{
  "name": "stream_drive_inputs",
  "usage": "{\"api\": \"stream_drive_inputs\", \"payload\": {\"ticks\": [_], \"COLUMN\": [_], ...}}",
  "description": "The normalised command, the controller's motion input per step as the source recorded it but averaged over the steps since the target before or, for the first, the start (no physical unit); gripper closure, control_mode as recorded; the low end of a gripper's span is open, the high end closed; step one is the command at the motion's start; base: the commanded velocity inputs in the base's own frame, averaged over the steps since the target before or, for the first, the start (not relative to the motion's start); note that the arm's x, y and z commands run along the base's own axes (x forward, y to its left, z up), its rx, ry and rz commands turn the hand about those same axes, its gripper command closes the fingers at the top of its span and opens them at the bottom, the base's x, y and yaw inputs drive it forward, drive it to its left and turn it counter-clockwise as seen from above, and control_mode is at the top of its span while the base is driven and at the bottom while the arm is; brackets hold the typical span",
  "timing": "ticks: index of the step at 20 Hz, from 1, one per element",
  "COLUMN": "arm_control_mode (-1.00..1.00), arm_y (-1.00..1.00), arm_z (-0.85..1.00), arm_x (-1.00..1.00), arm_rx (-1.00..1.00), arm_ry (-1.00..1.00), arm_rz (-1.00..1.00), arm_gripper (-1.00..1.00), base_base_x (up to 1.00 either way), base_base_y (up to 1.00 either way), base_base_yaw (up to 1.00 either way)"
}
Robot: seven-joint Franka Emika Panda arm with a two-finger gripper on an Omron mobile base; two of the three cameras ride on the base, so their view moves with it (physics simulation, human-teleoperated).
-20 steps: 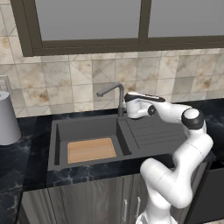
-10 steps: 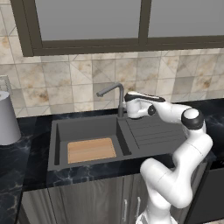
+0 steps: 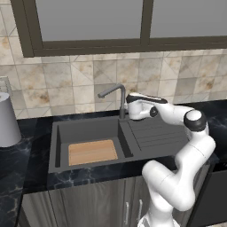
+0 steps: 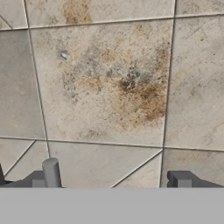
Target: Turn on the sink faucet with hot water and rinse the cutting board for ten seconds, then turn off the faucet. Push the cutting board to reach the water if necessary.
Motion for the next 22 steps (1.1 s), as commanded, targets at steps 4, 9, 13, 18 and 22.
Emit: {"api": "stream_drive_inputs", "payload": {"ticks": [4,9,13,18,22], "arm_control_mode": [-1.00,-1.00,-1.00,-1.00,-1.00], "arm_y": [0.00,0.00,0.00,0.00,0.00], "arm_z": [0.00,0.00,0.00,0.00,0.00], "arm_x": [0.00,0.00,0.05,0.05,0.01], "arm_rx": [0.00,0.00,0.00,0.00,0.00], "arm_ry": [0.00,0.00,0.00,0.00,0.00], "arm_rz": [0.00,0.00,0.00,0.00,0.00], "arm_gripper": [-1.00,-1.00,-1.00,-1.00,-1.00], "base_base_x": [0.00,0.00,0.00,0.00,0.00], "base_base_y": [0.00,0.00,0.00,0.00,0.00], "base_base_yaw": [0.00,0.00,0.00,0.00,0.00]}}
